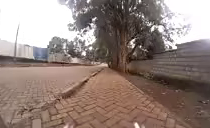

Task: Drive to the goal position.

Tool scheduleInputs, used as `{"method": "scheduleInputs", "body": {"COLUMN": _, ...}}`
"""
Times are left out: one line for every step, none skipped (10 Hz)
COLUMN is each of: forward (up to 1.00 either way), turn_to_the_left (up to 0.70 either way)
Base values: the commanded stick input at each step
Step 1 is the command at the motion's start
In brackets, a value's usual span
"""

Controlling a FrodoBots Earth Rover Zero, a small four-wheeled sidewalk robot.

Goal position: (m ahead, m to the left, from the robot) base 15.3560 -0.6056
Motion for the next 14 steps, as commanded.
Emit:
{"method": "scheduleInputs", "body": {"forward": 0.50, "turn_to_the_left": 0.01}}
{"method": "scheduleInputs", "body": {"forward": 0.50, "turn_to_the_left": 0.00}}
{"method": "scheduleInputs", "body": {"forward": 0.50, "turn_to_the_left": 0.02}}
{"method": "scheduleInputs", "body": {"forward": 0.50, "turn_to_the_left": 0.04}}
{"method": "scheduleInputs", "body": {"forward": 0.50, "turn_to_the_left": 0.02}}
{"method": "scheduleInputs", "body": {"forward": 0.50, "turn_to_the_left": 0.01}}
{"method": "scheduleInputs", "body": {"forward": 0.50, "turn_to_the_left": 0.02}}
{"method": "scheduleInputs", "body": {"forward": 0.50, "turn_to_the_left": 0.01}}
{"method": "scheduleInputs", "body": {"forward": 0.50, "turn_to_the_left": 0.00}}
{"method": "scheduleInputs", "body": {"forward": 0.50, "turn_to_the_left": 0.00}}
{"method": "scheduleInputs", "body": {"forward": 0.50, "turn_to_the_left": 0.00}}
{"method": "scheduleInputs", "body": {"forward": 0.50, "turn_to_the_left": 0.03}}
{"method": "scheduleInputs", "body": {"forward": 0.50, "turn_to_the_left": 0.06}}
{"method": "scheduleInputs", "body": {"forward": 0.50, "turn_to_the_left": 0.07}}
